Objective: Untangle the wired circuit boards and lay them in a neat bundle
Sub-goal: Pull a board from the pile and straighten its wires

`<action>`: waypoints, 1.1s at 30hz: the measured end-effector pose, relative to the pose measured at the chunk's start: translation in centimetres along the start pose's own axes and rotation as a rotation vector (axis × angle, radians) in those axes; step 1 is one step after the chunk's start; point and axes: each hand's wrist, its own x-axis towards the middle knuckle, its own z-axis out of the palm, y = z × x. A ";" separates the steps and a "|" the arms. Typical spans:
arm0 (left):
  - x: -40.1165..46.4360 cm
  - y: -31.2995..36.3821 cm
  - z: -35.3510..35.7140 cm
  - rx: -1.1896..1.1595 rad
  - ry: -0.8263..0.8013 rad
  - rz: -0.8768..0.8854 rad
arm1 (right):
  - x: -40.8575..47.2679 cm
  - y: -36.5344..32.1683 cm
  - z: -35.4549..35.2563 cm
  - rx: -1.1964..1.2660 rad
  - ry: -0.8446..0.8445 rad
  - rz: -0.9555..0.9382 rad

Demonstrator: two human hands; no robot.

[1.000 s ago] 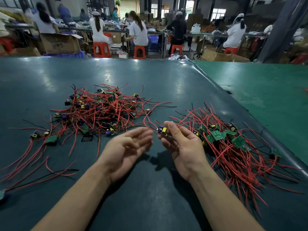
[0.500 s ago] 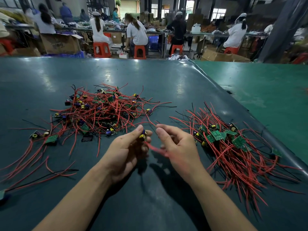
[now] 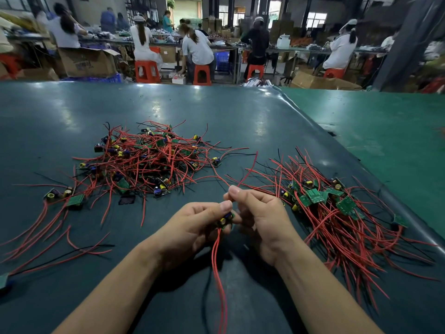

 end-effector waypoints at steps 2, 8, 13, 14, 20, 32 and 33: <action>0.0 0.0 0.0 0.016 -0.004 -0.001 | 0.1 0.0 0.0 0.066 0.053 -0.016; -0.1 0.1 -0.2 0.068 -0.034 -0.012 | 0.4 -0.7 -0.3 0.290 0.184 -0.034; -0.2 0.0 -0.3 0.142 -0.096 -0.022 | 0.5 -0.9 -0.4 0.452 0.147 0.076; -0.2 0.0 -0.3 0.154 -0.099 -0.019 | 0.5 -0.9 -0.4 0.460 0.136 0.093; -0.1 -0.2 -0.6 0.135 -0.102 -0.014 | 0.5 -1.3 -0.7 0.472 0.090 0.077; 0.1 -0.3 -0.6 0.094 -0.082 -0.004 | 0.4 -1.7 -0.8 0.559 0.076 0.109; 0.1 -0.3 -0.6 0.092 -0.075 0.000 | 0.5 -1.6 -0.8 0.543 0.100 0.082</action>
